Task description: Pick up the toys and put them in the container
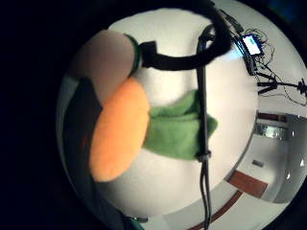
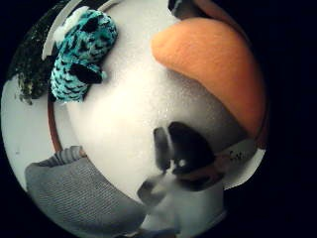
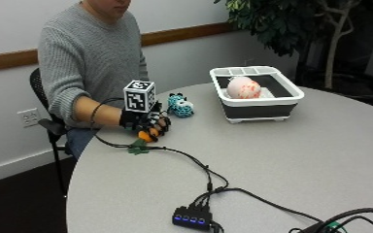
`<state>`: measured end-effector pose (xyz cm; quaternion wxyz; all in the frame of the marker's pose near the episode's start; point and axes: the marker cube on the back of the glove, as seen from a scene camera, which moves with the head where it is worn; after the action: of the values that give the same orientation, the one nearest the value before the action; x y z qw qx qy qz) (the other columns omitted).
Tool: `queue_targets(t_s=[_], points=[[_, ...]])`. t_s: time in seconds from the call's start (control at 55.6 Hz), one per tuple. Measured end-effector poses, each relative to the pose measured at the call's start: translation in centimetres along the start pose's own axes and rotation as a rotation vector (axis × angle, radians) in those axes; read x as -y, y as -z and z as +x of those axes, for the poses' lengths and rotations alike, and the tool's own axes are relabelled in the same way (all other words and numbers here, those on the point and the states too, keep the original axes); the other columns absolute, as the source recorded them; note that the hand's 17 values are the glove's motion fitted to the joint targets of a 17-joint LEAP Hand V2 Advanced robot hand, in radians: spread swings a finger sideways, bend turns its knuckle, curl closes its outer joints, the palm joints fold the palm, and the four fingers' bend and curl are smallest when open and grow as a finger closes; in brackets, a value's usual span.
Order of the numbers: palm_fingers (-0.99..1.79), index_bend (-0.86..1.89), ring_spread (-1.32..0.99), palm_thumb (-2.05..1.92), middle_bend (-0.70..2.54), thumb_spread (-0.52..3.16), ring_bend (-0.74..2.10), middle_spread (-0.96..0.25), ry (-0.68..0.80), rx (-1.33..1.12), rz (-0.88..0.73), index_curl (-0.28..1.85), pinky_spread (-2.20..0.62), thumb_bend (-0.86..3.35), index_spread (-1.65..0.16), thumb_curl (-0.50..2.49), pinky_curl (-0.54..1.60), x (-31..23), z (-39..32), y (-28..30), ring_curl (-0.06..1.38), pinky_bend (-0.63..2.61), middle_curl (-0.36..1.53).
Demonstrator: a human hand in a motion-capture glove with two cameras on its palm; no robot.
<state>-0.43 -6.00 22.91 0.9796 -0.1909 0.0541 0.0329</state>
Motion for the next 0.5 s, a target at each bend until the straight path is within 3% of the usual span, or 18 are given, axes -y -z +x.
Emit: queue_targets(t_s=[0.09,0.18,0.414,0.503], points=[[0.56,0.18,-0.39,0.15,0.58,1.45,0.75,-0.26,-0.018,0.04,0.14,0.26,-0.09,0.08,-0.41,0.33,0.31,1.2,0.4,0.3,0.4,0.73,0.36],[0.9,0.2,-0.46,0.46,0.65,1.43,0.9,-0.29,0.009,0.109,0.13,0.28,-0.25,0.23,-0.42,0.45,0.32,2.6,0.7,2.0,0.44,0.8,0.4],[0.99,0.48,-0.52,0.61,0.78,1.15,0.91,-0.3,0.091,0.122,0.349,0.45,-0.38,0.24,-0.43,0.65,0.36,6.5,0.1,18.6,0.53,0.74,0.52],[1.0,0.54,-0.54,0.6,0.8,1.06,0.91,-0.29,0.115,0.105,0.385,0.51,-0.4,0.21,-0.43,0.7,0.37,7.7,-0.4,21.8,0.55,0.72,0.55]])
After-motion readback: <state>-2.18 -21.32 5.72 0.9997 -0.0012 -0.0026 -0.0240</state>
